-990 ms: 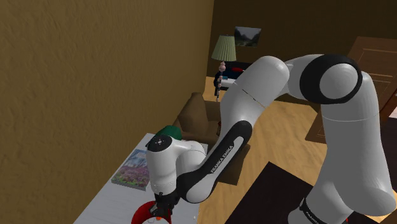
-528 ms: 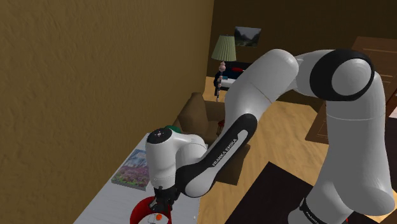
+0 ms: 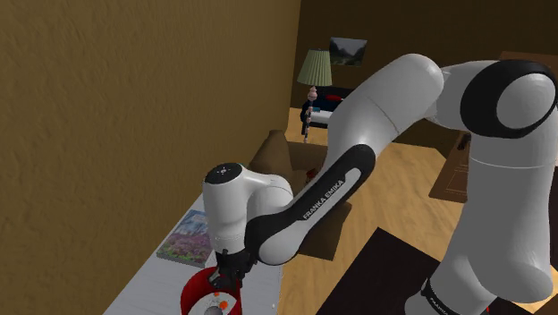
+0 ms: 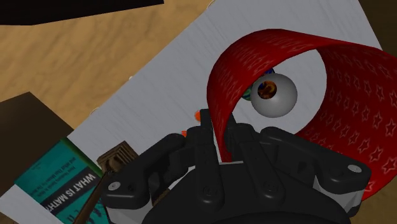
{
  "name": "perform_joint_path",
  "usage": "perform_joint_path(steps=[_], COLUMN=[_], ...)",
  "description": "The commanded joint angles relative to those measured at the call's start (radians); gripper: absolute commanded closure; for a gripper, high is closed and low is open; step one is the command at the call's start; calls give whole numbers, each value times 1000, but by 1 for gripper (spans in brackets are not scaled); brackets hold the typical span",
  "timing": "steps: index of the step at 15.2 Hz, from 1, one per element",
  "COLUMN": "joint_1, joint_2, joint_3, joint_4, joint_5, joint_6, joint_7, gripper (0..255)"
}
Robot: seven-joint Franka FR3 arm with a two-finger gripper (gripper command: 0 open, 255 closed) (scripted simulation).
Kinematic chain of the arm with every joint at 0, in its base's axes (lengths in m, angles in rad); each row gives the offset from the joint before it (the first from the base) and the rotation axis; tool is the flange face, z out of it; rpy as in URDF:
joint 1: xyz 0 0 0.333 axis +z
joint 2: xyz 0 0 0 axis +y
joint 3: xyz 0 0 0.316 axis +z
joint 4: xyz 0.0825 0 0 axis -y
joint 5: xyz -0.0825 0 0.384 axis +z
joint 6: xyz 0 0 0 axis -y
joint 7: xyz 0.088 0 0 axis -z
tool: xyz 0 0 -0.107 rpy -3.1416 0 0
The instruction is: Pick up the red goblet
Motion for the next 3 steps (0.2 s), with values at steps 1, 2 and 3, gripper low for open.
perform_joint_path(steps=[1,2,3], joint_1=[-7,-7,-7], joint_2=[-21,-22,-22], joint_3=[8,9,9], joint_4=[7,7,7], joint_5=[16,18,18], joint_6=[-24,-26,-26], joint_7=[-12,-13,-13], gripper=[255,255,255])
